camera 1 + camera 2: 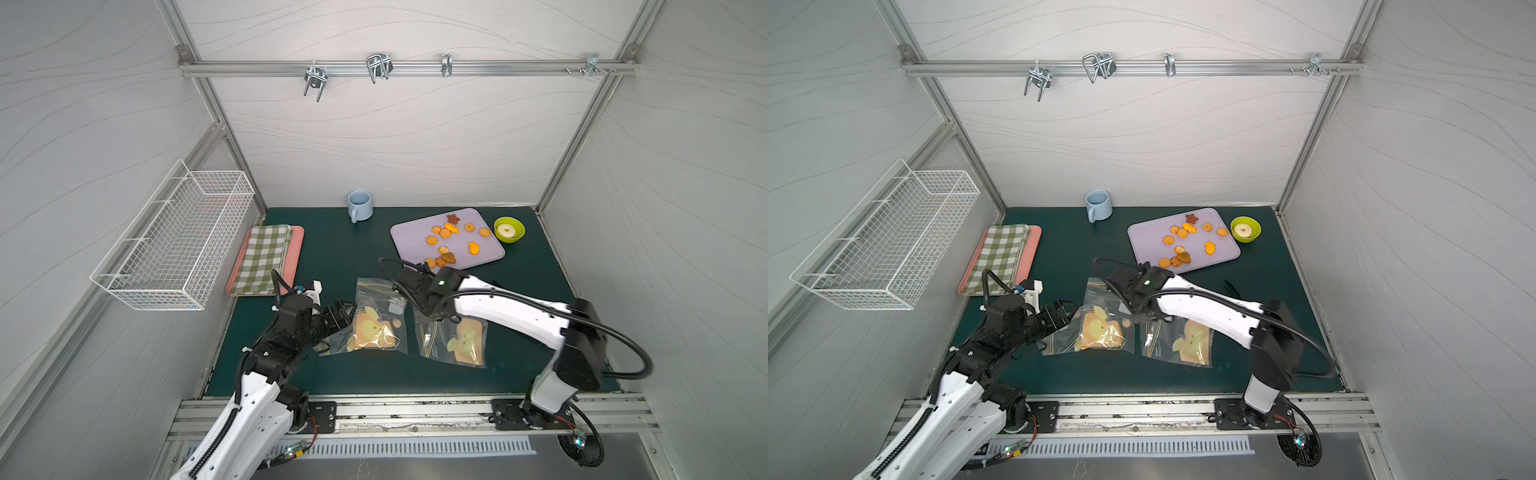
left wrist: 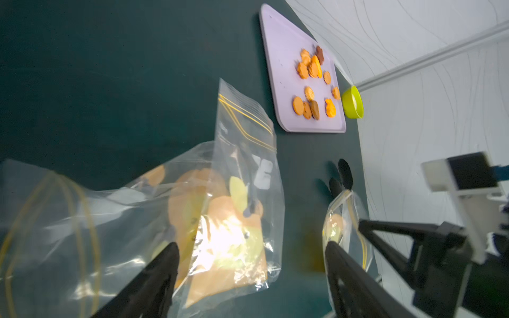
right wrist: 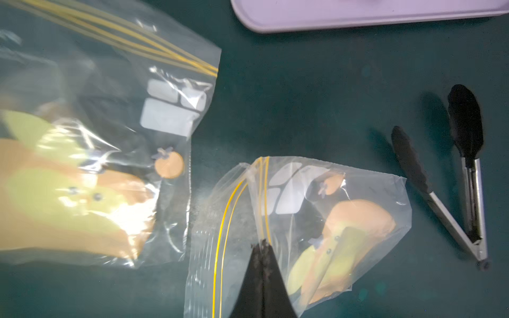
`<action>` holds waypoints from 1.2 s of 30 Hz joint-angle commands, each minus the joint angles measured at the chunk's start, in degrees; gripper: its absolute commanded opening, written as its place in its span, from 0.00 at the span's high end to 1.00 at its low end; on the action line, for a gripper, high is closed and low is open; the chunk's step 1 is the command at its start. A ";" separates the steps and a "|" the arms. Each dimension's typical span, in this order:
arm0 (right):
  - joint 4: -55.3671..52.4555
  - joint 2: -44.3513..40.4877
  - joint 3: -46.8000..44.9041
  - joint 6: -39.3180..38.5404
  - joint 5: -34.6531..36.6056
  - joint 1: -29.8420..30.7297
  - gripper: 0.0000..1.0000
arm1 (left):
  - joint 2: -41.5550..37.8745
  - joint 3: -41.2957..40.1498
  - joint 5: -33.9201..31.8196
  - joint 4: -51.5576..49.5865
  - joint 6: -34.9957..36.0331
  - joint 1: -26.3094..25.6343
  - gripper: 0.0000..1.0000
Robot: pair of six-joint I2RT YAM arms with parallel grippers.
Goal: Put the cookies into a resealable bag to prevent moisture
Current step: Pick up the ziploc bag from the center of the board.
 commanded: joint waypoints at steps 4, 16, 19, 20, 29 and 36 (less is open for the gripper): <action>10.39 -8.90 -5.99 1.55 -8.30 -5.61 1.00 | 11.29 10.30 -4.09 10.96 3.99 -18.49 0.13; 16.93 -18.13 -12.14 3.10 -15.39 -12.92 1.00 | 31.66 19.45 -8.40 22.56 3.03 -31.22 0.12; 18.56 -20.62 -13.98 3.31 -18.25 -14.84 1.00 | 34.32 19.37 -8.93 25.17 1.34 -31.41 0.16; 18.65 -21.33 -14.18 3.37 -18.93 -15.38 1.00 | 35.25 19.63 -9.04 25.57 1.03 -31.41 0.17; 18.39 -24.91 -14.94 3.38 -22.63 -18.59 1.00 | 40.37 22.97 -10.05 25.70 1.35 -31.45 0.32; 19.18 -26.96 -17.36 4.18 -24.60 -22.11 1.00 | 40.14 23.25 -11.31 24.35 2.03 -31.46 0.58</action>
